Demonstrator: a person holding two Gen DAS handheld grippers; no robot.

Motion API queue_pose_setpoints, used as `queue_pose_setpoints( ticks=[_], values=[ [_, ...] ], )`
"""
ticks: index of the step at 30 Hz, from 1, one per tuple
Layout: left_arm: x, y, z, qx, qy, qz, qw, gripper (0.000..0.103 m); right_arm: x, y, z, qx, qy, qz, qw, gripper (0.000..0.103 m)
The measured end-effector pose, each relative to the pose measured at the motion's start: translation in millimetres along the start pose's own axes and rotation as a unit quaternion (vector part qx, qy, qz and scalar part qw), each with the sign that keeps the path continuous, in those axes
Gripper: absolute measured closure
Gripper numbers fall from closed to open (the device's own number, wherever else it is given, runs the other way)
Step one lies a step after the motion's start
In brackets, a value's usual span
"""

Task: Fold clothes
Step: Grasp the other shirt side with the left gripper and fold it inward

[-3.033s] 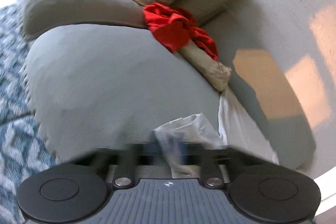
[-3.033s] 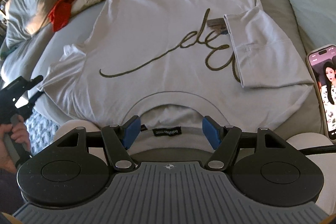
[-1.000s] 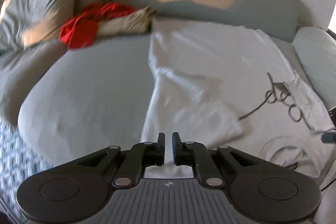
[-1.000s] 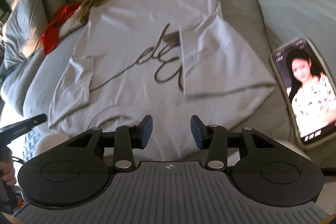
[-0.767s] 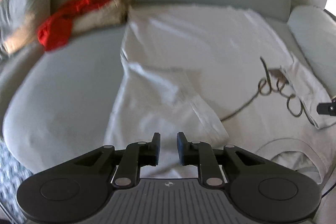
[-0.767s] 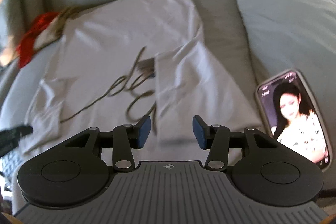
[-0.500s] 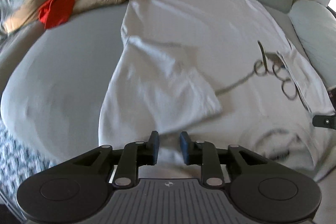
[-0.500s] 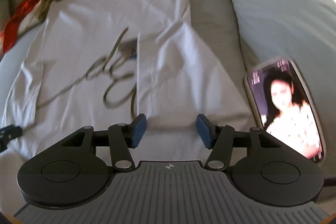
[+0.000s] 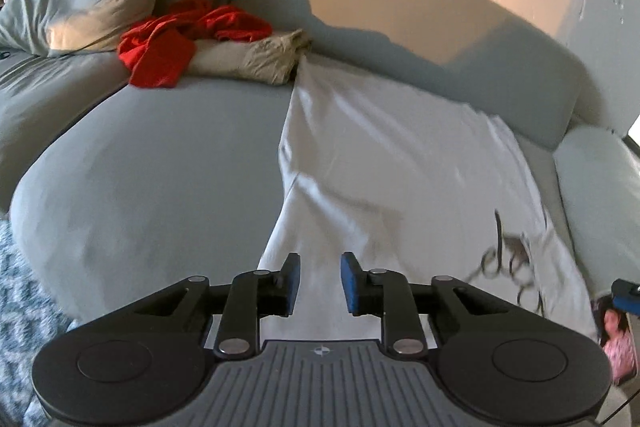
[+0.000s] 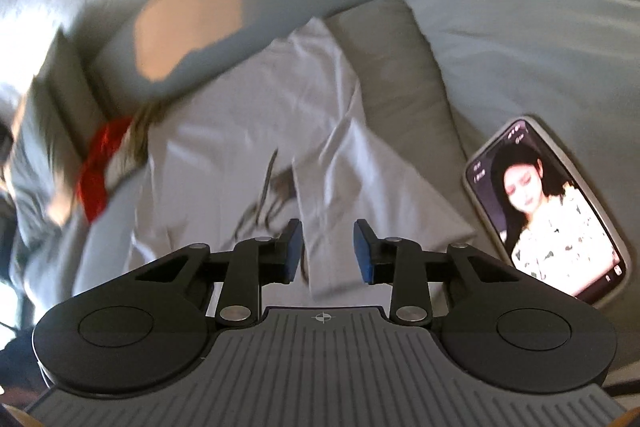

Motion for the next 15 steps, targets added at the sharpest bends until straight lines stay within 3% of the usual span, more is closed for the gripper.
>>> queue_pose_setpoints(
  ticks=[4,9,15],
  values=[
    [16,-16,-42,-0.013,0.019,0.012,0.9997,0.086,26,-13,-29,0.004,-0.002,-0.021,1.000,0.068],
    [14,-36,-106,-0.017,0.063,0.012,0.9978,0.086,38,-19,-91,0.018,0.030,-0.045,0.998,0.068],
    [18,-55,-129,-0.002,0.043,-0.038,0.9983,0.088,41,-13,-152,0.020,0.054,-0.030,0.998,0.068]
  ],
)
Point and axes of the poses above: each gripper's, at about its wrist camera, not at the fingertips, and z roughly against the way its jaws point, y to its left, x to its top, the point moved 10 cm from there along -z, roughly the way its jaws point, and after that the axes turned 12 degrees about x, right-handed, at the moved point
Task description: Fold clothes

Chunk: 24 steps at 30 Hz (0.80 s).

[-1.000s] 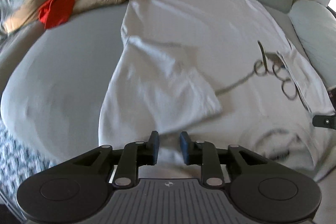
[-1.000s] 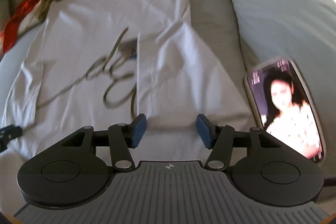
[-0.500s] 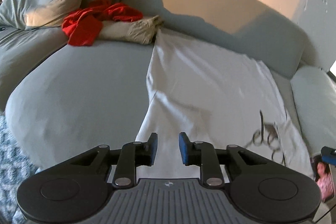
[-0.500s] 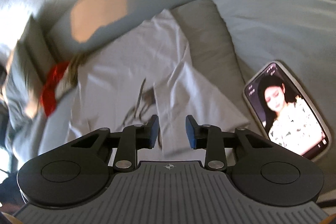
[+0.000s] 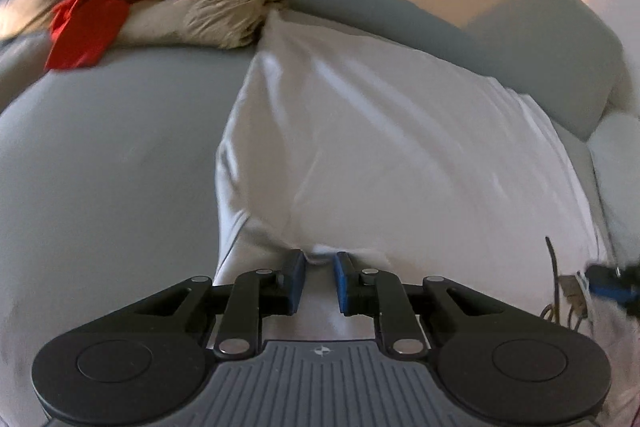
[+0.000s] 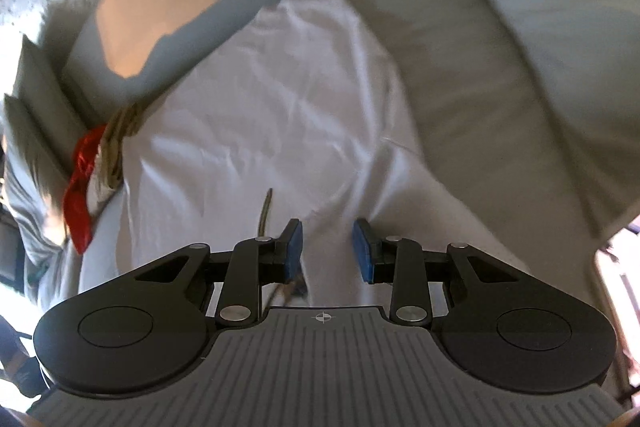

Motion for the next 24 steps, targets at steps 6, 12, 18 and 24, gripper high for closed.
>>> queue_pose_setpoints(
  ticks=[6,12,18,24],
  values=[
    [-9,0,39,0.035,-0.016,-0.041,0.9984,0.071,1,16,-12,-0.036,-0.005,0.054,0.998,0.067],
    [-44,-10,132,0.021,-0.055,-0.058,0.9966,0.037,-56,63,59,-0.022,0.005,0.137,0.990,0.049],
    [-86,-15,189,0.019,-0.060,-0.059,0.9963,0.036,-121,71,114,-0.008,0.053,0.112,0.992,0.044],
    [-119,-10,230,0.043,-0.069,-0.050,0.9955,0.035,-166,84,151,0.018,0.065,0.128,0.989,0.043]
  ],
)
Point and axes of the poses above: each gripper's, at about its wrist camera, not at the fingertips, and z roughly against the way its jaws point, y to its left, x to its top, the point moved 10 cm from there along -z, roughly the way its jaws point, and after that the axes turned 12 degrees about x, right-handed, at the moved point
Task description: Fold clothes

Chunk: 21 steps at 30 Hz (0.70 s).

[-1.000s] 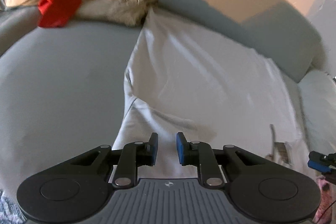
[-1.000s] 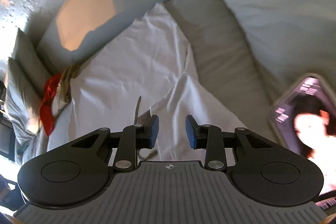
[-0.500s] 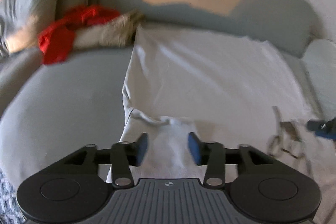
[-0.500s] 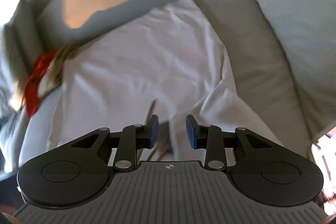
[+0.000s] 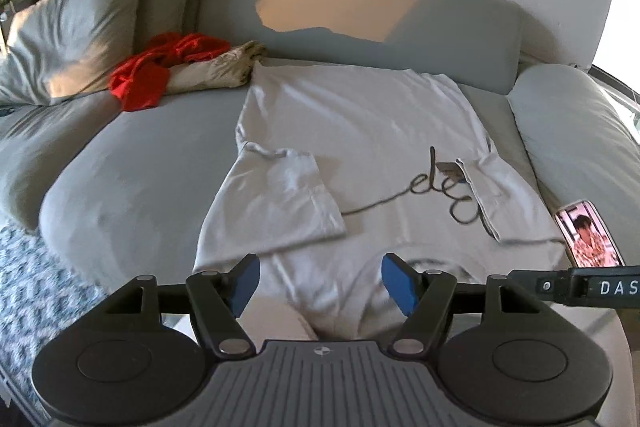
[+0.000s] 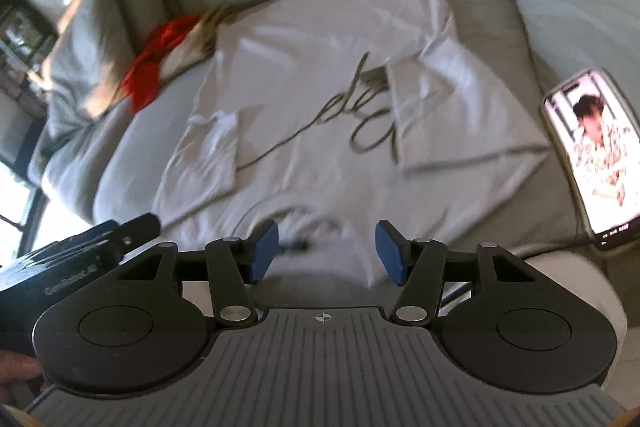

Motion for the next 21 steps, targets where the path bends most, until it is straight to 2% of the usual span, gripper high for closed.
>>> queue_pose_setpoints(
  ticks=[4,7,13,21],
  values=[
    [-8,0,28,0.012,-0.011,0.018,0.9997,0.033,-19,10,23,0.009,0.010,0.025,1.000,0.042],
    [-11,-8,43,0.019,-0.019,0.025,0.9993,0.032,-32,15,40,0.013,0.008,0.051,0.999,0.032],
    [-15,-22,53,0.051,-0.019,0.020,0.9983,0.031,-58,16,55,0.046,0.028,0.080,0.995,0.032],
    [-22,-22,75,0.080,-0.026,0.014,0.9964,0.031,-66,16,62,0.084,0.030,0.083,0.993,0.032]
  ],
)
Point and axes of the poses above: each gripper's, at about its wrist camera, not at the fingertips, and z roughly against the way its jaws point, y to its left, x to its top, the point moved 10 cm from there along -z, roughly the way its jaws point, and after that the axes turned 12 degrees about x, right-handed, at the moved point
